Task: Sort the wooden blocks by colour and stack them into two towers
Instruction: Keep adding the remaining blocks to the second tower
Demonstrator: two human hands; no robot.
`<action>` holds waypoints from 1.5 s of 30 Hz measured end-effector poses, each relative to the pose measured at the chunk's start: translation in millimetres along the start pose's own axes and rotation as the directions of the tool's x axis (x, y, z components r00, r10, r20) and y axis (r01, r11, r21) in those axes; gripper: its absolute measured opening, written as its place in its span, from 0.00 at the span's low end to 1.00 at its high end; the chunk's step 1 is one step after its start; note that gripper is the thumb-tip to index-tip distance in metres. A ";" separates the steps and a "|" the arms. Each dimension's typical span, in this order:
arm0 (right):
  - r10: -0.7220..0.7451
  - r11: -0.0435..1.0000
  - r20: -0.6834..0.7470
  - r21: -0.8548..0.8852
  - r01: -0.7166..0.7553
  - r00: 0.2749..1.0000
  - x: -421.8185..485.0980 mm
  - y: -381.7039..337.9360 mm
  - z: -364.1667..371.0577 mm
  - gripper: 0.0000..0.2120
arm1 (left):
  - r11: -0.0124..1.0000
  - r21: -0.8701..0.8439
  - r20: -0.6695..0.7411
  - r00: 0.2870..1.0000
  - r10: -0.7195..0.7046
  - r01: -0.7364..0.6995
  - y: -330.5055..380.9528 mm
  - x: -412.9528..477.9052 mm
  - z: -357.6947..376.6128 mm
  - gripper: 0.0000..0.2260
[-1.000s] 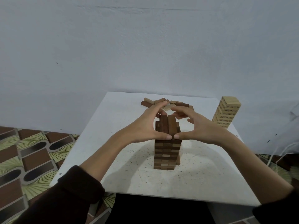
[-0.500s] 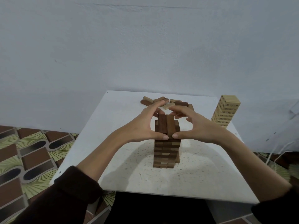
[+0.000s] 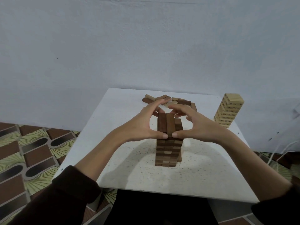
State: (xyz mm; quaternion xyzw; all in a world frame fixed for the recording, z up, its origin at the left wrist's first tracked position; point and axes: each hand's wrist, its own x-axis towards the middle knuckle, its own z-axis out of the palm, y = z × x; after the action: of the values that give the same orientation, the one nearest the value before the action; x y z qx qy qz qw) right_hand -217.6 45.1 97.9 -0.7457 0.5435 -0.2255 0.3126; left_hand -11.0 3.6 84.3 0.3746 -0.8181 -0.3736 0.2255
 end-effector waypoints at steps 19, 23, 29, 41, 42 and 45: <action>0.131 0.982 -0.263 0.165 -0.089 0.956 5.3 45.3 -7.3 0.20 | 1.000 -0.024 0.016 1.000 -0.014 0.014 2.6 -0.7 6.0 0.43; 0.201 0.979 -0.097 -0.009 -0.203 0.975 3.5 86.1 17.7 0.30 | 1.000 -0.021 0.014 1.000 -0.014 0.014 2.6 -0.6 6.4 0.44; 0.254 0.959 0.121 -0.160 -0.234 0.960 -0.7 121.8 58.6 0.45 | 1.000 -0.021 0.026 1.000 -0.013 0.013 1.0 -0.3 7.9 0.43; 0.155 0.978 0.080 -0.153 -0.141 0.985 -0.5 118.2 70.6 0.38 | 1.000 -0.020 0.020 1.000 -0.010 0.010 1.7 0.9 8.3 0.42; 0.162 0.979 0.065 -0.135 -0.152 0.985 -0.6 118.4 68.9 0.39 | 1.000 -0.022 0.019 1.000 -0.010 0.011 1.6 0.7 8.6 0.42; 0.182 0.983 -0.048 -0.006 -0.183 0.982 0.9 109.4 48.8 0.40 | 1.000 -0.025 0.016 1.000 -0.008 0.009 1.3 0.4 9.1 0.41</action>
State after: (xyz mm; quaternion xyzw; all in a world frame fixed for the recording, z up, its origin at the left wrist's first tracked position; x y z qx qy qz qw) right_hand -257.6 31.6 -14.2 -0.6889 0.6179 -0.2107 0.3151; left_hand -17.7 7.9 79.8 0.3721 -0.8137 -0.3877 0.2219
